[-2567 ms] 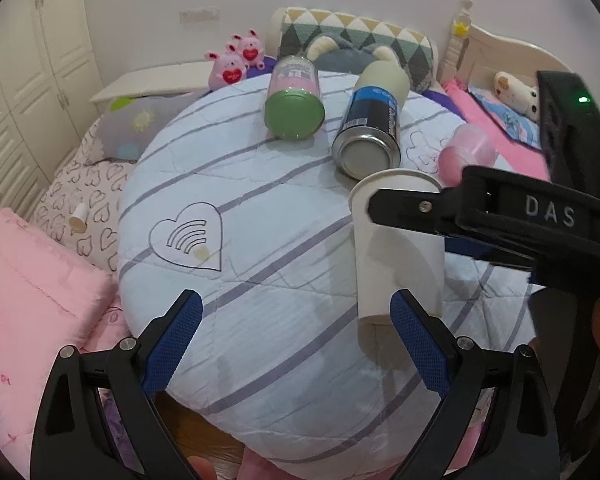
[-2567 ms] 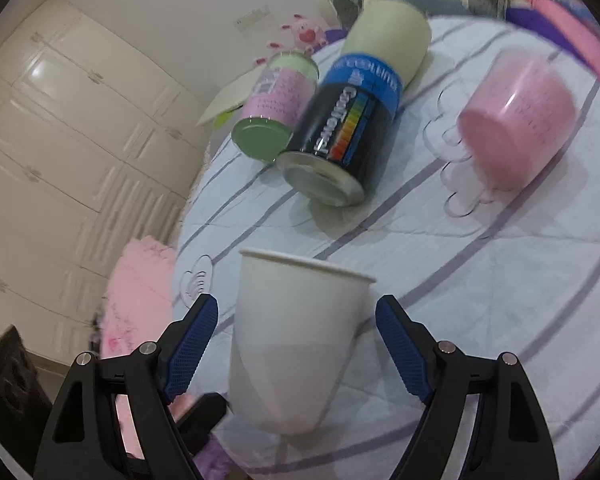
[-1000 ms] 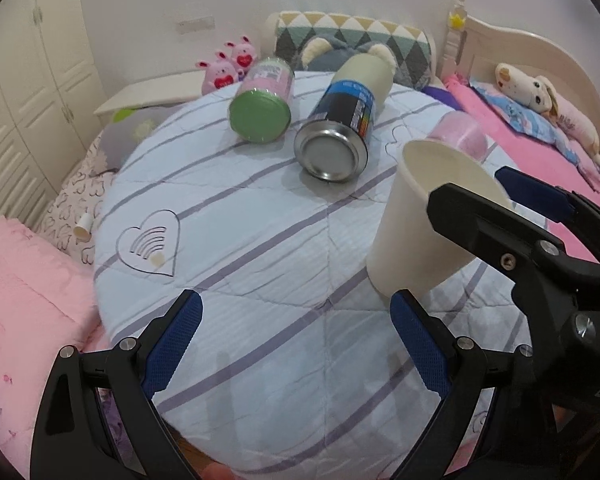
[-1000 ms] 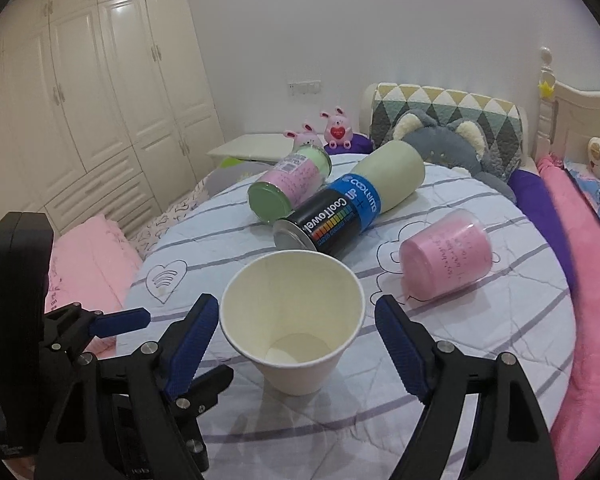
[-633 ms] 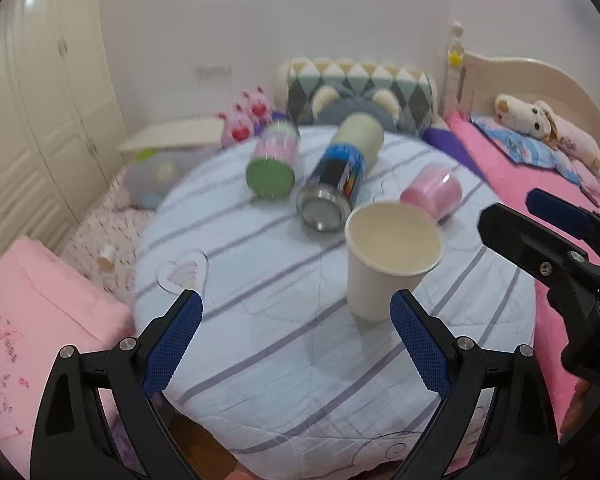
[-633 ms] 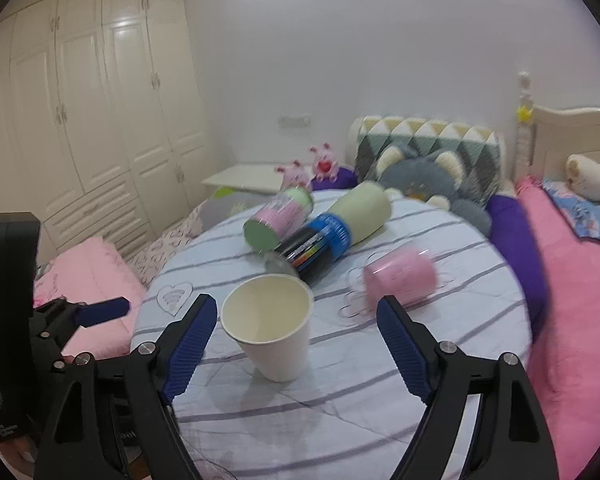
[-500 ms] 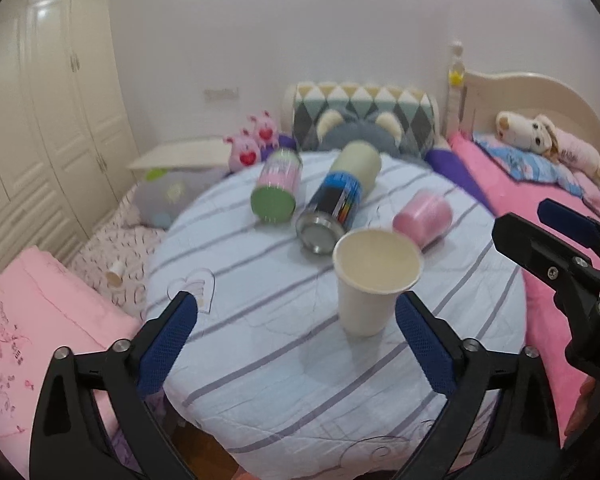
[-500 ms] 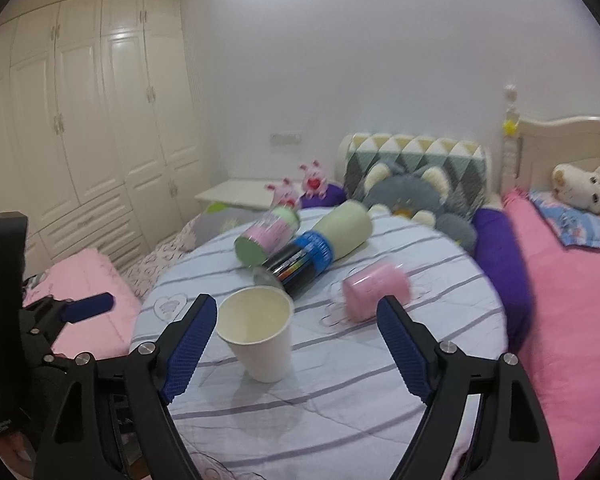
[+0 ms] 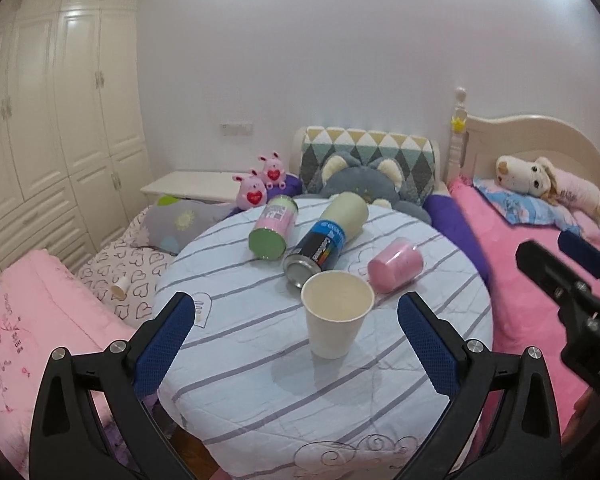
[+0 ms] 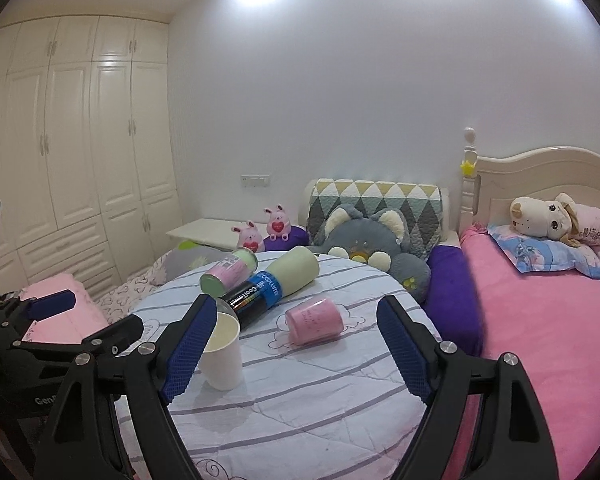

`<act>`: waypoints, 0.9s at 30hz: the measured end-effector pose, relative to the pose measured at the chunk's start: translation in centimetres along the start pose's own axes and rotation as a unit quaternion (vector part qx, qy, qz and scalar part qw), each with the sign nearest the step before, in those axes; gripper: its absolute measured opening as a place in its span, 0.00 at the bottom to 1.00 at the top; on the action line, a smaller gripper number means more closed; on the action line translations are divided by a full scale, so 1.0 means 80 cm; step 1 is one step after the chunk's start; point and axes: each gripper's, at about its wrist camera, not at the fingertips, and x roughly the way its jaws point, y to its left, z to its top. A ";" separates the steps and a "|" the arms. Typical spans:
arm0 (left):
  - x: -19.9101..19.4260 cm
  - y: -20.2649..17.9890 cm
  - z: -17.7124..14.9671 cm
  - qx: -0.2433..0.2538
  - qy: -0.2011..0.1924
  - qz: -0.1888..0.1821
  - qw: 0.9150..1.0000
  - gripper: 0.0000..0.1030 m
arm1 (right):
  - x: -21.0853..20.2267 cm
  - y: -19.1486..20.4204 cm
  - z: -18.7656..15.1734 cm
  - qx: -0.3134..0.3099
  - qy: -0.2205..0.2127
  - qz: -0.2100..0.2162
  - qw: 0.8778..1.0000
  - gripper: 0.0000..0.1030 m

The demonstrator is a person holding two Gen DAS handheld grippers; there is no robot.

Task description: Flip cup upright

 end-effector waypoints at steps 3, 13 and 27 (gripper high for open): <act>-0.009 -0.007 0.001 0.003 -0.014 0.006 1.000 0.99 | -0.003 -0.002 -0.001 0.000 -0.003 0.001 1.000 0.81; -0.023 -0.011 0.004 -0.003 -0.035 0.014 0.999 1.00 | -0.013 -0.007 -0.006 0.004 -0.011 0.004 1.000 0.81; -0.020 -0.015 0.005 0.001 -0.028 0.018 0.999 1.00 | -0.008 -0.005 -0.006 -0.003 0.000 0.003 1.000 0.81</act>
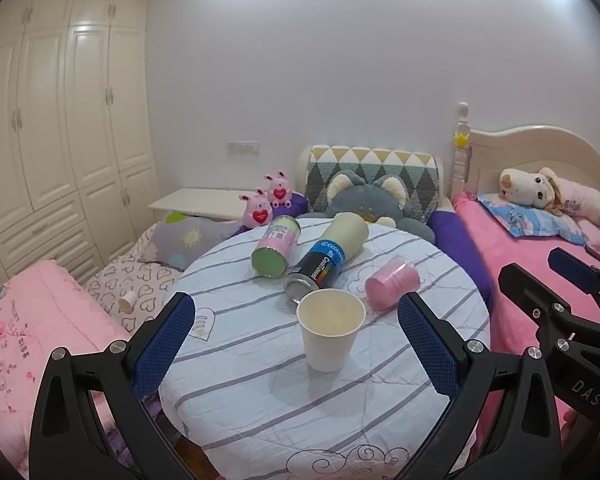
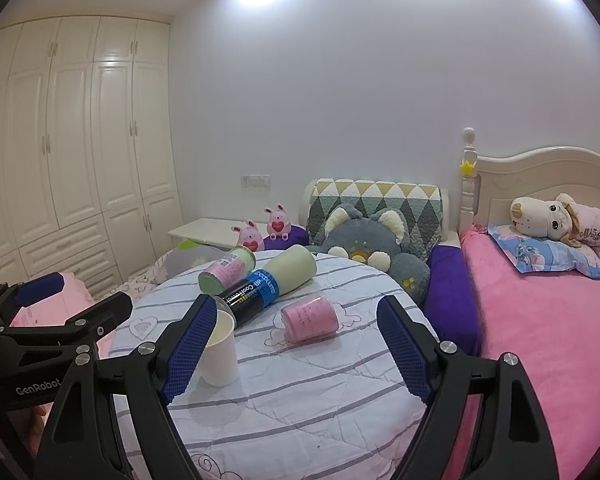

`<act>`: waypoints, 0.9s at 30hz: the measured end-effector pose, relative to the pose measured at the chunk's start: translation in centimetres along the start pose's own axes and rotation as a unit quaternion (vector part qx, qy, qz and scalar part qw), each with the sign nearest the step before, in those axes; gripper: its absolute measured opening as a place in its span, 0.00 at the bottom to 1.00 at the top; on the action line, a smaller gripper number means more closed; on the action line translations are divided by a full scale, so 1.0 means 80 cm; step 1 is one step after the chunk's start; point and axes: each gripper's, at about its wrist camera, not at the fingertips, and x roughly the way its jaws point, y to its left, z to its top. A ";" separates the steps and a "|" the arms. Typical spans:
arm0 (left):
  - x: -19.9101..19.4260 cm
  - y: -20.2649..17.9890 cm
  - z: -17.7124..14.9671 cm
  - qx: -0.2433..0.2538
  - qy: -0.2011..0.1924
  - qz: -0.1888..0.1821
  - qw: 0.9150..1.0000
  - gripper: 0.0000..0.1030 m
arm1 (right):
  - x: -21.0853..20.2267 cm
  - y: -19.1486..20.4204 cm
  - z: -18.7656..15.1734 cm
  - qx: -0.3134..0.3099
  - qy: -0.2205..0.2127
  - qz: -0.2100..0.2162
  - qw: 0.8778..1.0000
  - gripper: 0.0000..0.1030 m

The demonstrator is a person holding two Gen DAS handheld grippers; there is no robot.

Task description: Flip cup upright

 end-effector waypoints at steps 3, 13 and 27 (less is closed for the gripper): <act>0.003 -0.001 -0.001 0.002 0.004 0.001 1.000 1.00 | 0.005 0.002 0.000 -0.002 0.007 0.002 1.000 0.81; 0.011 0.004 -0.006 0.006 0.015 0.016 1.000 1.00 | 0.014 0.002 0.001 -0.003 0.021 0.008 1.000 0.81; 0.021 0.007 -0.012 0.011 0.028 0.026 0.999 1.00 | 0.021 0.005 0.004 -0.010 0.032 0.015 0.999 0.81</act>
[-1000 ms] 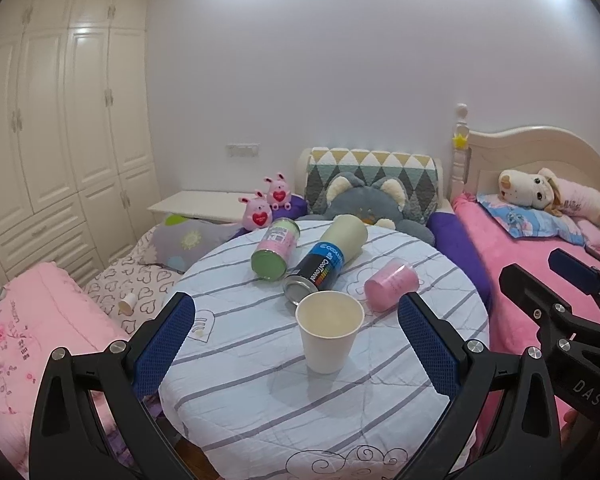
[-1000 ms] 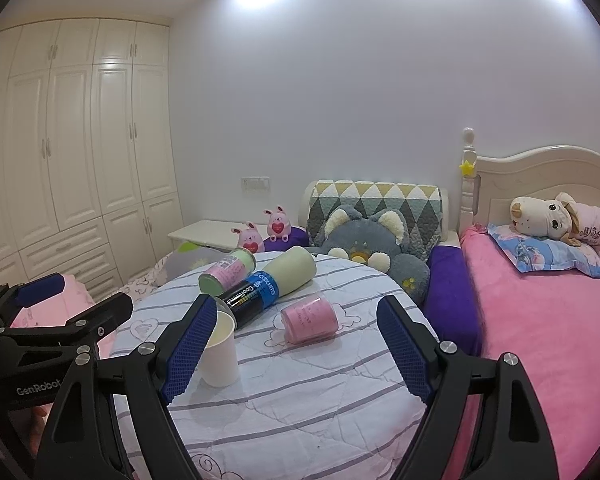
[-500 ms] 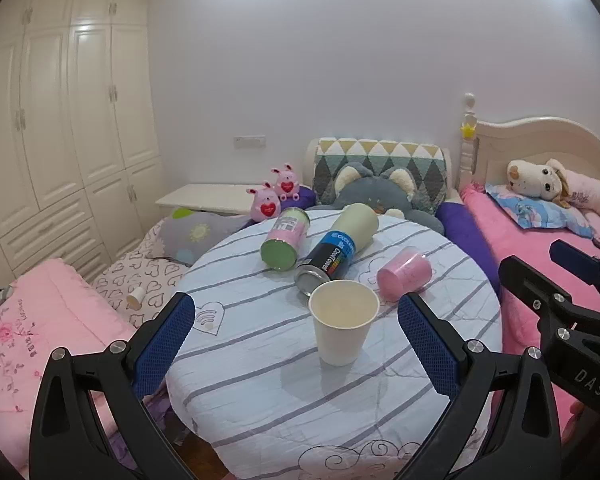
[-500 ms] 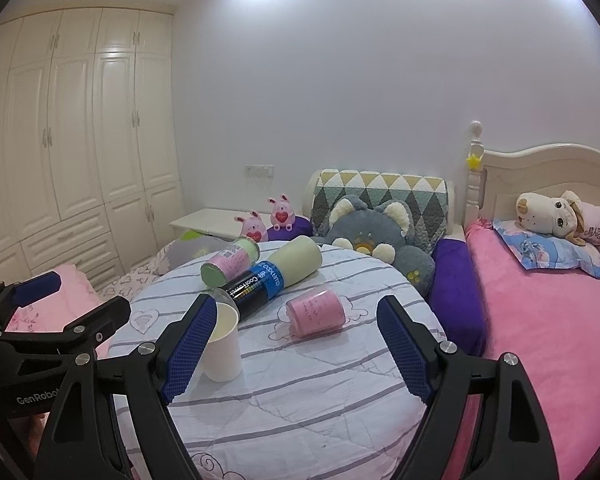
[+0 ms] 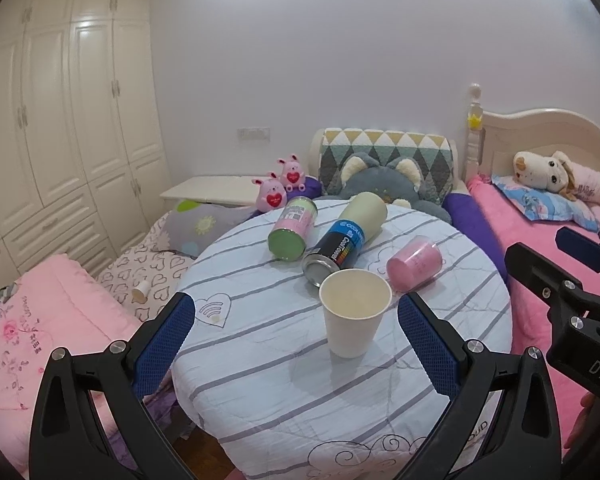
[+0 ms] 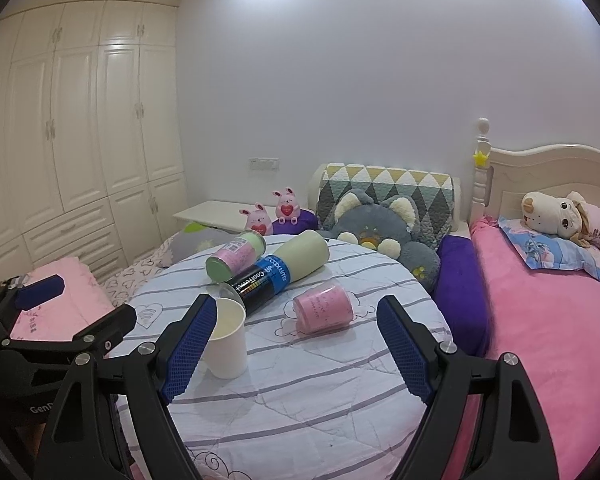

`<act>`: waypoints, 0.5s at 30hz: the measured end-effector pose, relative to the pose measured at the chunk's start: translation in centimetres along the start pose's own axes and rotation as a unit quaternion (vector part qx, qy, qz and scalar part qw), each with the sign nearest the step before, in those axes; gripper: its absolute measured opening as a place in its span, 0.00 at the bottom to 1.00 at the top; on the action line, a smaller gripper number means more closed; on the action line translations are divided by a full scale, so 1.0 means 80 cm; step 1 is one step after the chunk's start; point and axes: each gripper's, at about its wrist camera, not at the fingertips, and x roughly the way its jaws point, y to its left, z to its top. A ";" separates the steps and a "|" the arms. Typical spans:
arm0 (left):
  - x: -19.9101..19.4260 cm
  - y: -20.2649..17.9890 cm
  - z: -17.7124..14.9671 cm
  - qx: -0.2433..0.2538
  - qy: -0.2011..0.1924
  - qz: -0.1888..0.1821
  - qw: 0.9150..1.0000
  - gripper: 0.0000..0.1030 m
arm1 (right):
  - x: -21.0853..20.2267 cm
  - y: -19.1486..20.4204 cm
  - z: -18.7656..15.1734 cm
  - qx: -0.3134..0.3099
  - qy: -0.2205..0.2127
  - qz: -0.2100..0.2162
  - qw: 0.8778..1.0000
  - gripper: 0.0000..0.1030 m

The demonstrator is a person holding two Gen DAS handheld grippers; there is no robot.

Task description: Flip cup upright

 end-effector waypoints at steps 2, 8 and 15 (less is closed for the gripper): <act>0.001 0.000 -0.001 0.001 0.002 0.001 1.000 1.00 | 0.001 0.001 0.000 -0.001 0.001 0.001 1.000 0.81; 0.002 0.000 -0.002 0.002 0.004 0.001 1.000 1.00 | 0.002 0.004 0.001 -0.004 0.004 0.001 1.000 0.81; 0.002 0.001 -0.003 0.001 0.003 0.000 1.000 1.00 | 0.002 0.007 0.000 -0.006 0.005 0.000 1.000 0.81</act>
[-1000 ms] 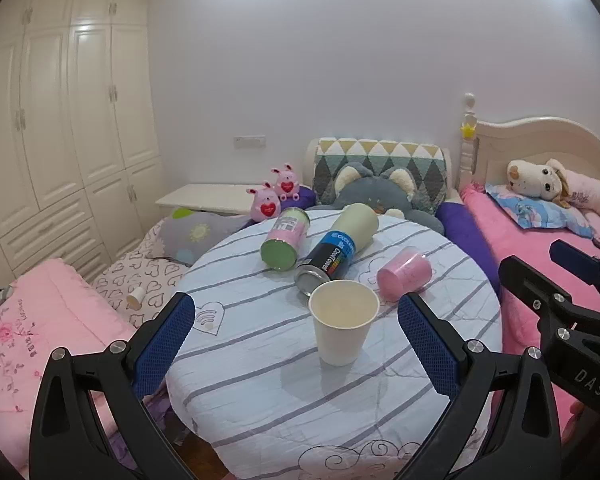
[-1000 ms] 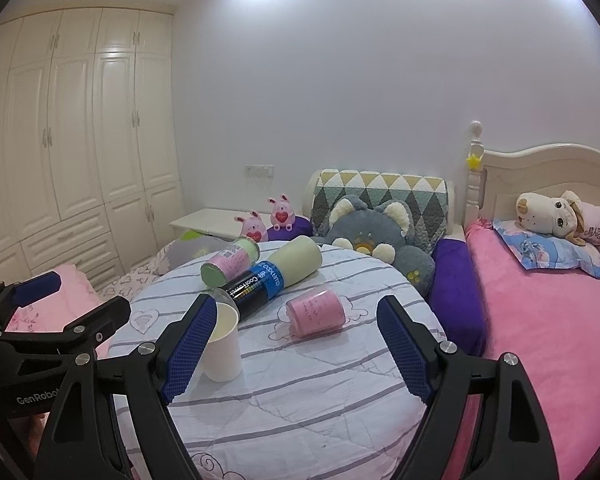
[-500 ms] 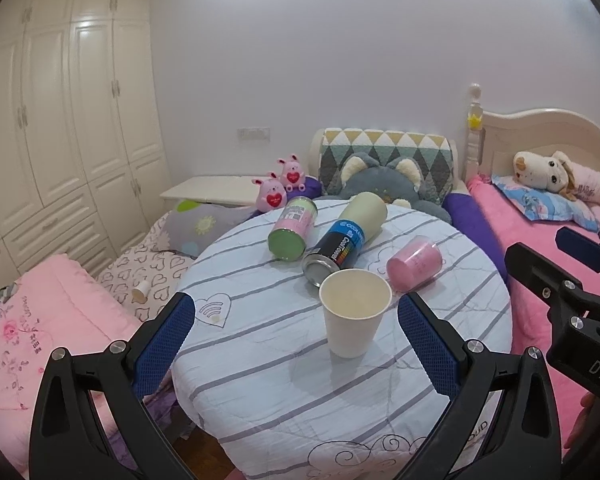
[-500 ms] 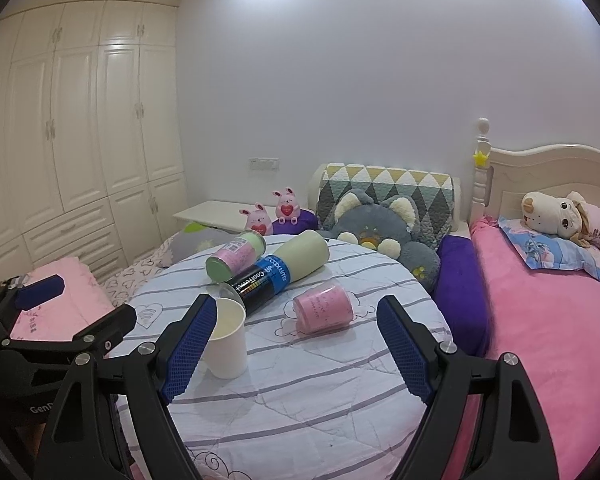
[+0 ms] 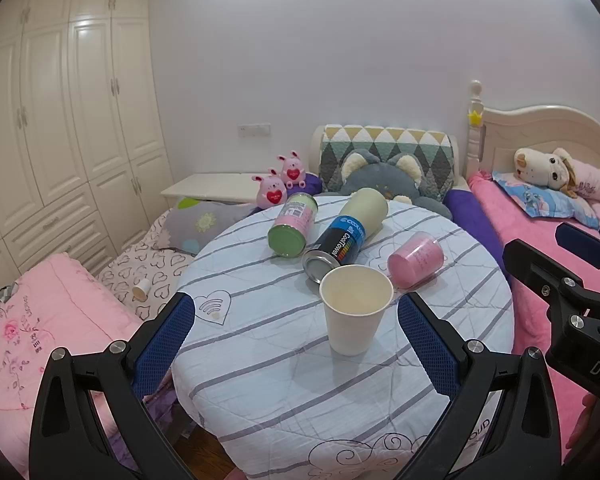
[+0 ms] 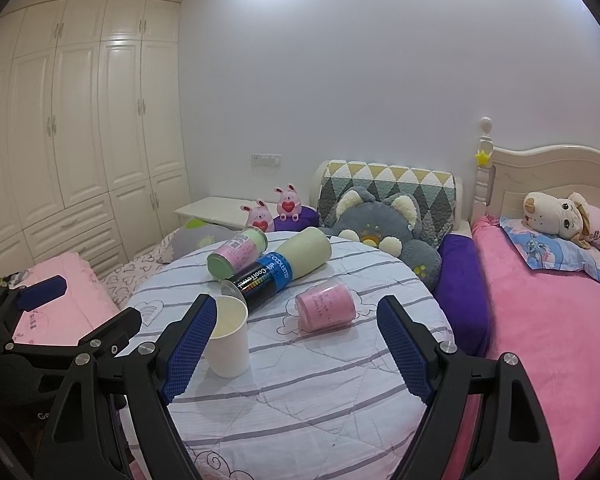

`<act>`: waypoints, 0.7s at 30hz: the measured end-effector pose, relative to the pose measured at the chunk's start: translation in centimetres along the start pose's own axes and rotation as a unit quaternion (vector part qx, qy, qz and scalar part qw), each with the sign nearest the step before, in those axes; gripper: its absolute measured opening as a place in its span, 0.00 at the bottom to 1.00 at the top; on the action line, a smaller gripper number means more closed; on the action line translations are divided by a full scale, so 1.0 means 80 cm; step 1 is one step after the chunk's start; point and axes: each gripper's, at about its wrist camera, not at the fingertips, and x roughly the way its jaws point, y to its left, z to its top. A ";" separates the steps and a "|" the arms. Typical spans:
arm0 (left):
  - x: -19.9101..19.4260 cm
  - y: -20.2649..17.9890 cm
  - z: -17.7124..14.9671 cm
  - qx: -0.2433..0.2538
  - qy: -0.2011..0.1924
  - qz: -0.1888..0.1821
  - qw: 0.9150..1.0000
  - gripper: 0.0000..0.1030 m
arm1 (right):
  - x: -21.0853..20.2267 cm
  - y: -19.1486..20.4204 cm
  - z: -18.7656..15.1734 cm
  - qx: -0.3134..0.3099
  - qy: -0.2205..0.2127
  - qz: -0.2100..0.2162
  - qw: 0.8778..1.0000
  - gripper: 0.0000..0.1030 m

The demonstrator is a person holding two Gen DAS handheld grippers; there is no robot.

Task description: Flip cup upright

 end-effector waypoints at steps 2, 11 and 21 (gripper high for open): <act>0.000 0.000 0.000 -0.001 0.000 0.000 1.000 1.00 | 0.001 0.000 0.000 0.000 0.001 0.001 1.000 0.81; 0.002 0.000 -0.004 0.000 -0.002 0.002 1.000 1.00 | 0.002 0.001 -0.001 0.002 0.002 0.004 1.000 0.81; 0.003 0.002 -0.007 -0.001 -0.001 0.006 1.000 1.00 | 0.003 0.001 0.000 0.001 0.002 0.005 1.000 0.81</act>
